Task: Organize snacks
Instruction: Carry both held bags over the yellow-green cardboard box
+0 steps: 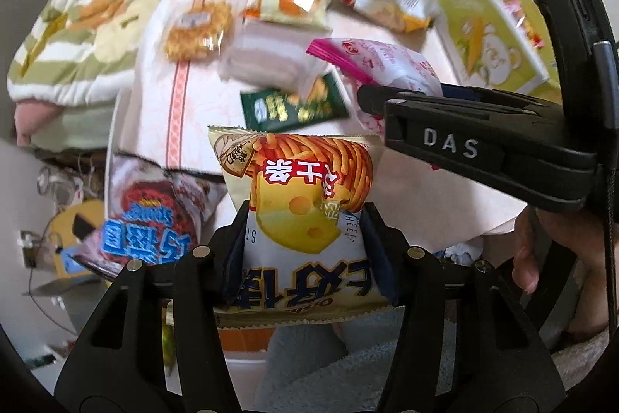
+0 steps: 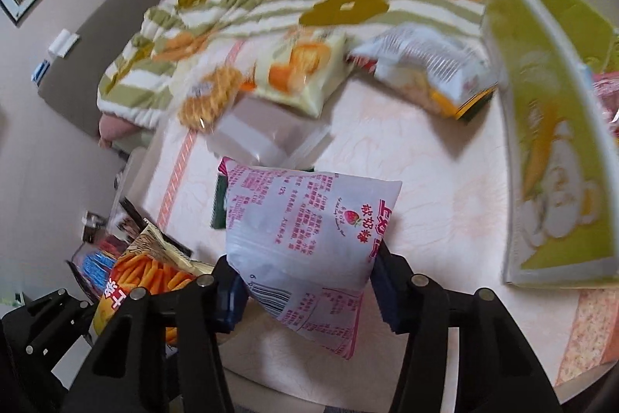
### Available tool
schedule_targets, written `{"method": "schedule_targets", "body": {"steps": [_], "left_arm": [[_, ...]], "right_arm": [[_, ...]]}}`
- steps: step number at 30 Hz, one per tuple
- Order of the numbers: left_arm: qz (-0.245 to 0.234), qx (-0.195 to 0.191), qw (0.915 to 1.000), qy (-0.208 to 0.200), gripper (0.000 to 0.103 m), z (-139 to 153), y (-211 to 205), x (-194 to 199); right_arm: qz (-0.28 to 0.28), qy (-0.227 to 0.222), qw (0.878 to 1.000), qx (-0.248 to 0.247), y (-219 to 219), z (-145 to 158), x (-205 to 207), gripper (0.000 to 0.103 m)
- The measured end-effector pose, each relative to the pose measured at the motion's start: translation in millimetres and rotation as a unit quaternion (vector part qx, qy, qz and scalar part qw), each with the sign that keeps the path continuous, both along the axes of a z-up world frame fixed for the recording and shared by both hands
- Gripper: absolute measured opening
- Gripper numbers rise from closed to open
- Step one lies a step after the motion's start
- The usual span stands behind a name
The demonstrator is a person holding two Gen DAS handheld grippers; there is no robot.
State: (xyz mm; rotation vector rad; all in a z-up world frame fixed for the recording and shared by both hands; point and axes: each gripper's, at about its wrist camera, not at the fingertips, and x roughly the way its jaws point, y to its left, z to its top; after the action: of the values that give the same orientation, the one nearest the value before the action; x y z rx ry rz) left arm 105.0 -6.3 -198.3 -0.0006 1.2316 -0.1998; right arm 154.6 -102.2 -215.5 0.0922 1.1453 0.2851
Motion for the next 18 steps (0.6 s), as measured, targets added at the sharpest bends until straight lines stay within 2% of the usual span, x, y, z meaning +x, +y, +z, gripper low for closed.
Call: {"method": "schedule_targets", "body": {"steps": [9, 14, 18], "left_arm": [[-0.035, -0.014, 0.9964, -0.076, 0.050, 66, -10, 6], [-0.059, -0.008, 0.9910, -0.120, 0.050, 101, -31, 21], [-0.074, -0.005, 0.9868, -0.144, 0.050, 121, -59, 37]], "right_arm": [[-0.044, -0.090, 0.995, 0.014, -25, 83, -15, 0.049], [-0.063, -0.131, 0.989, 0.016, -50, 122, -22, 0.049], [-0.076, -0.152, 0.985, 0.020, -81, 141, -23, 0.049]]}}
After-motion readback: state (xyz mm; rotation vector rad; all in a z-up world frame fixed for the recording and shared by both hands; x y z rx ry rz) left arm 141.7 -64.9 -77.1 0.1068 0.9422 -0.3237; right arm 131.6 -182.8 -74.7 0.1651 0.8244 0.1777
